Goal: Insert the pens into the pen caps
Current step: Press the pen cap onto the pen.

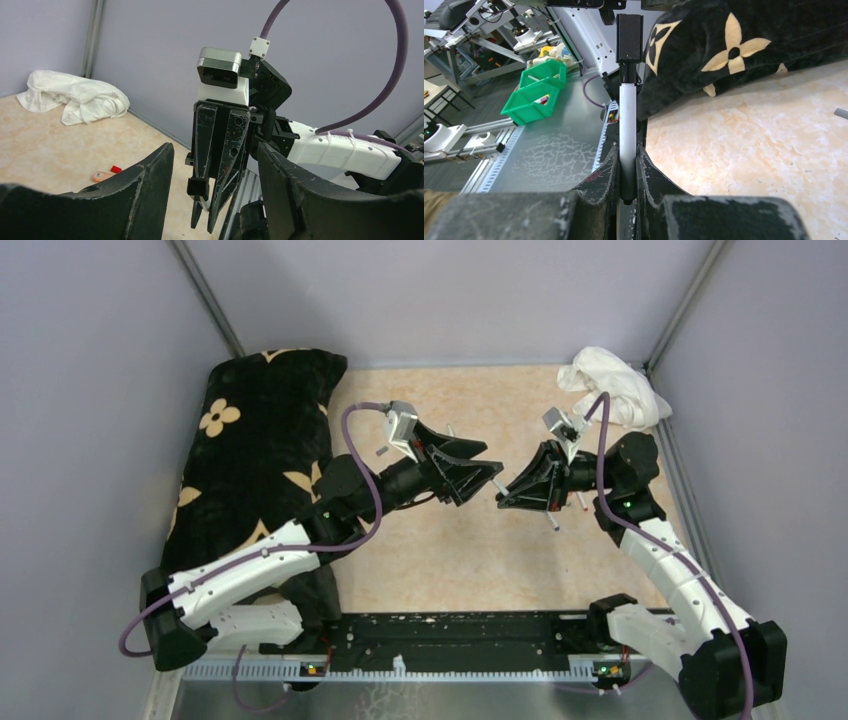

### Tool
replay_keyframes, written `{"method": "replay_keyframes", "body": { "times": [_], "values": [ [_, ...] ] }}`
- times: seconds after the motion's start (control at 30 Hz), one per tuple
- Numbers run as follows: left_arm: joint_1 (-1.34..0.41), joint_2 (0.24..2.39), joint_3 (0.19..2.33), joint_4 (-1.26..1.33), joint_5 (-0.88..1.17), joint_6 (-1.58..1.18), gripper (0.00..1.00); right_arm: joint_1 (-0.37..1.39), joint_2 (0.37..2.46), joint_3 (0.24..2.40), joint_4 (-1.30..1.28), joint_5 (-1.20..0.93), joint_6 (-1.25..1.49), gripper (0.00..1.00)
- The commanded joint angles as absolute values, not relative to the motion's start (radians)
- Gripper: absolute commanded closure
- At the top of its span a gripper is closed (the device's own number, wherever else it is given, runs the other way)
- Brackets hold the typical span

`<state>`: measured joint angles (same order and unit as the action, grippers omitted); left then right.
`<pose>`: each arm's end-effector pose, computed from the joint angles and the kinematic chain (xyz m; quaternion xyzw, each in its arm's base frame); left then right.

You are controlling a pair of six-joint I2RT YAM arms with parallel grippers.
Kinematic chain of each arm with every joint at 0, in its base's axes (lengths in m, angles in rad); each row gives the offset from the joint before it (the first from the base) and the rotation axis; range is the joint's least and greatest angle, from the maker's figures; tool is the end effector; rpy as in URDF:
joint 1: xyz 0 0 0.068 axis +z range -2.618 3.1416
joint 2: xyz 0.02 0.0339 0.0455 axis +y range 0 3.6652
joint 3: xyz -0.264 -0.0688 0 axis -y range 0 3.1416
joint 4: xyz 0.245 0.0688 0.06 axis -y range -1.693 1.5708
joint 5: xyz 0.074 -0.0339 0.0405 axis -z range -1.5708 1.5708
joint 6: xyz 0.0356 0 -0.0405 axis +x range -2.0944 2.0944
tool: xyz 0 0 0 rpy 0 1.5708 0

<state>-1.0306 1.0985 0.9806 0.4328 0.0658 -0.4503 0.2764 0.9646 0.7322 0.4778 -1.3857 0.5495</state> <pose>0.1288 -0.2194 0.4133 0.1935 0.5550 -0.5599 0.5840 0.1828 0.0882 0.3520 -0.4344 0.5375 0.6034 0.3979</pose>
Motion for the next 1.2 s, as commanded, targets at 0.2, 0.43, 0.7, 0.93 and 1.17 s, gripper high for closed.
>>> {"method": "replay_keyframes", "body": {
  "times": [0.2,0.43,0.7,0.93,1.17],
  "values": [
    [-1.01,1.106,0.97,0.449,0.122,-0.52,0.41,0.267,0.943,0.737,0.496,-1.397,0.537,1.0],
    [-1.009,1.108,0.955,0.451,0.115,-0.535,0.44,0.267,0.946,0.743,0.497,-1.394,0.541,1.0],
    [-1.008,1.109,0.943,0.45,0.108,-0.544,0.52,0.267,0.95,0.745,0.497,-1.389,0.543,1.0],
    [-1.006,1.118,0.941,0.45,0.112,-0.554,0.61,0.266,0.953,0.747,0.497,-1.388,0.546,1.0],
    [-1.006,1.134,0.94,0.447,0.127,-0.569,0.75,0.267,0.957,0.755,0.502,-1.382,0.563,1.0]
  ]
}}
